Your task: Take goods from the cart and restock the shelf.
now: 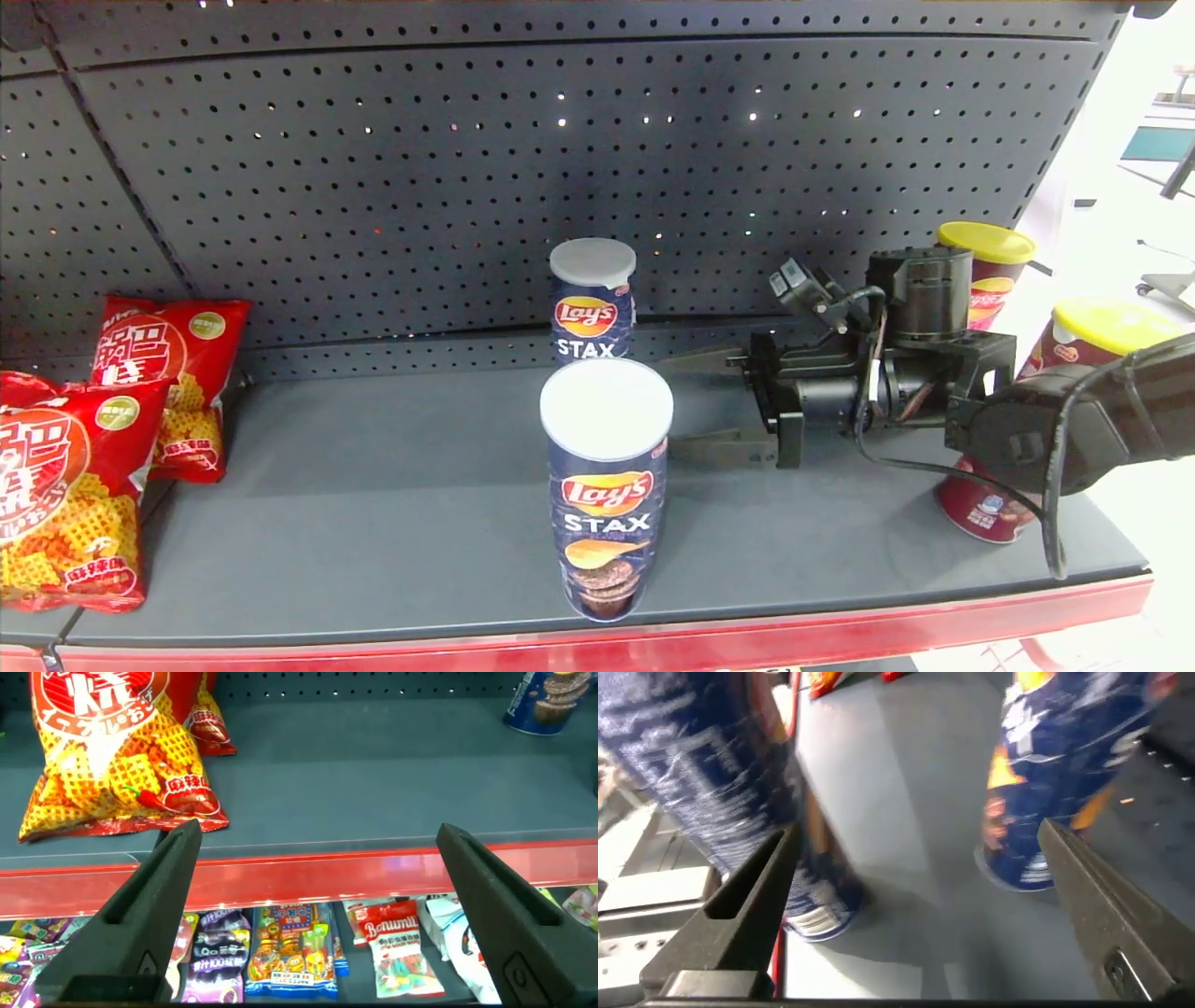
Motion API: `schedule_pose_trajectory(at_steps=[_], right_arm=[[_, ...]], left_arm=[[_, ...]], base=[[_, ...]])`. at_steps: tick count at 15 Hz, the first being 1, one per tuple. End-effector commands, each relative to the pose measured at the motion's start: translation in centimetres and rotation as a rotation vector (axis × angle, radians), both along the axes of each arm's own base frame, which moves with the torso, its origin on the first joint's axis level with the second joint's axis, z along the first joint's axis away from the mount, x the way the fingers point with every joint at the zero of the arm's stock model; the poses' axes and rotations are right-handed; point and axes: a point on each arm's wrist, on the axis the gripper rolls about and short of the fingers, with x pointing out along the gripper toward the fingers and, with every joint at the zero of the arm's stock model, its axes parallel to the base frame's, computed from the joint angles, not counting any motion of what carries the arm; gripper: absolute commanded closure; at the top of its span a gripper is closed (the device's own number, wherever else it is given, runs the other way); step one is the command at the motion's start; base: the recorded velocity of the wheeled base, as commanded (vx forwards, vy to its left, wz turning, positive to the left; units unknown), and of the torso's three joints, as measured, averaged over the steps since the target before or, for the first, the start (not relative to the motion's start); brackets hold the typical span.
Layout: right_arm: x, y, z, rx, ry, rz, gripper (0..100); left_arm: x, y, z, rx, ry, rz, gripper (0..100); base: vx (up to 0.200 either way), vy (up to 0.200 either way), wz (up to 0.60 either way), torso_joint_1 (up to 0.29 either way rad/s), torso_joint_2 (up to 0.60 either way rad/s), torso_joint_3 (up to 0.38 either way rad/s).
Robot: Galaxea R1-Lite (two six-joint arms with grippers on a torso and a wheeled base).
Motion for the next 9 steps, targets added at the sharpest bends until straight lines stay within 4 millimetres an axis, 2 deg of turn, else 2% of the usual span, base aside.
schedule_pose_trajectory(at_steps=[1,5,6,9], right_arm=[[0.8,-0.8,1.0,0.015,-0.034,-0.031,0],[0.3,-1.9,4.4,0.057,-0.131,-0.055,0],[-0.6,-2.3,6.5,0.082,-0.186,-0.059,0],[-3.3,-1.9,9.8,0.129,-0.265,-0.027,0]], left_arm=[[0.0,0.0,0.0,0.0,0.0,0.0,0],[0.0,0.0,0.0,0.0,0.0,0.0,0],[0.0,0.0,0.0,0.0,0.0,0.0,0],[0.0,0.0,0.0,0.0,0.0,0.0,0]], base=[[0.0,0.0,0.0,0.0,0.0,0.0],[0.0,0.0,0.0,0.0,0.0,0.0],[0.0,0.0,0.0,0.0,0.0,0.0],[0.0,0.0,0.0,0.0,0.0,0.0]])
